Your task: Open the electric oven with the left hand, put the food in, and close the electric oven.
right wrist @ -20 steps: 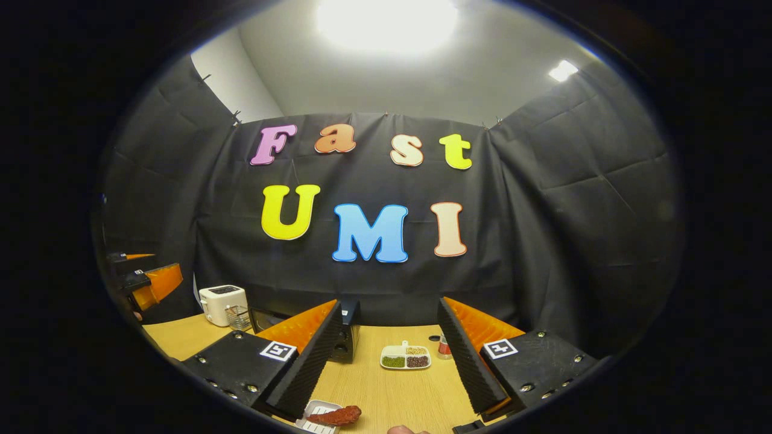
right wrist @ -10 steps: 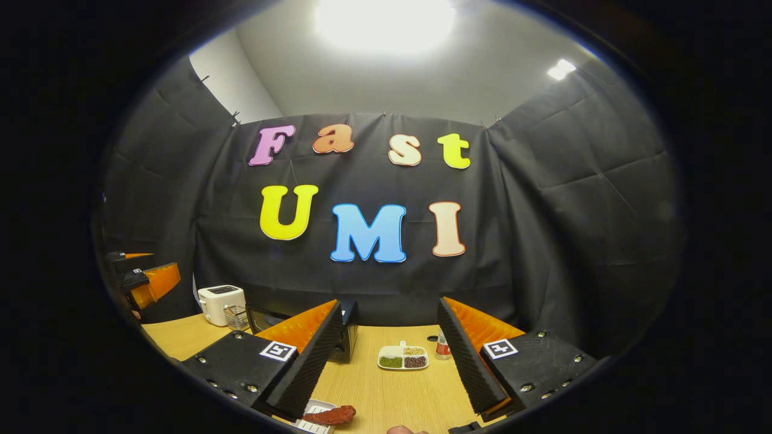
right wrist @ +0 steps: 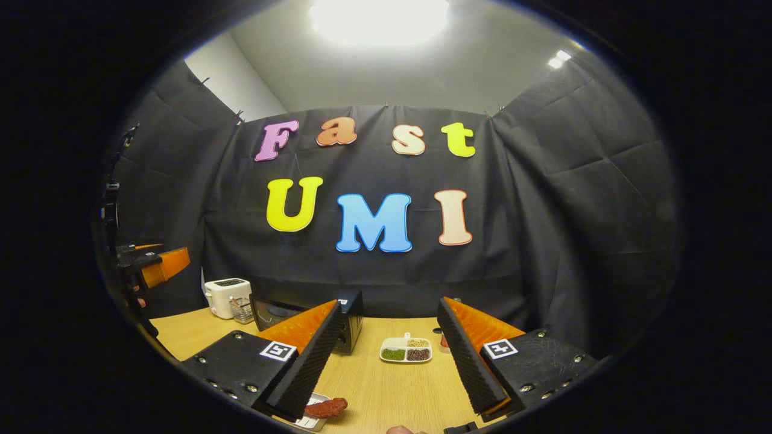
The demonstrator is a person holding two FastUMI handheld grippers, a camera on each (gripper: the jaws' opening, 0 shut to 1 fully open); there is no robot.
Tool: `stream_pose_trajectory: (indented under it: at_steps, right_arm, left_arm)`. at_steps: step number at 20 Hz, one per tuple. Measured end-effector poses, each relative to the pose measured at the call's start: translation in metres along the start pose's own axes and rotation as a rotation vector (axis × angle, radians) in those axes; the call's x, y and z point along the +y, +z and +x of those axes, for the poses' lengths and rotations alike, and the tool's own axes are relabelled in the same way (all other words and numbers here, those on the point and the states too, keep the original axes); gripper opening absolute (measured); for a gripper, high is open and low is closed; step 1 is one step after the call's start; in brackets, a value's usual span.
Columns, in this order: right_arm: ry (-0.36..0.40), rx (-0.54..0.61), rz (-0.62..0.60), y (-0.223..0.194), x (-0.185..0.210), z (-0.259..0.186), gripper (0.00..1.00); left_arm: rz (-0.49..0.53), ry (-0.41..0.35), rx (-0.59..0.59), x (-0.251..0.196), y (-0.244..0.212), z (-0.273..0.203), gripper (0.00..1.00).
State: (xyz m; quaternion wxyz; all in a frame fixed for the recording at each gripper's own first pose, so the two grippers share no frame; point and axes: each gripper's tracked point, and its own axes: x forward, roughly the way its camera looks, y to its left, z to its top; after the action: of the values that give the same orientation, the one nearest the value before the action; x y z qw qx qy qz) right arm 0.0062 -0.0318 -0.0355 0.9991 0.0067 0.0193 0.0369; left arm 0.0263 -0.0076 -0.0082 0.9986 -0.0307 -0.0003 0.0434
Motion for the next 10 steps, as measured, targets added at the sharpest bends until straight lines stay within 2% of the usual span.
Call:
stream_pose_trajectory:
  at_steps: [3,5,9,10]
  right_arm:
    - [-0.017,0.006,-0.002,0.000,-0.008,0.003,0.97]
    - [-0.040,-0.006,0.006,0.003,-0.012,0.008,0.97]
    - [-0.087,-0.002,0.045,0.001,-0.008,0.020,0.97]
    - [-0.100,0.004,0.047,0.000,-0.006,0.024,0.97]
  left_arm:
    - [-0.012,-0.022,-0.018,-0.005,0.004,0.019,1.00]
    - [-0.006,-0.042,-0.028,-0.007,0.002,0.035,0.96]
    - [-0.012,-0.101,-0.029,-0.015,-0.007,0.075,1.00]
    - [-0.008,-0.113,-0.025,-0.014,-0.013,0.087,0.96]
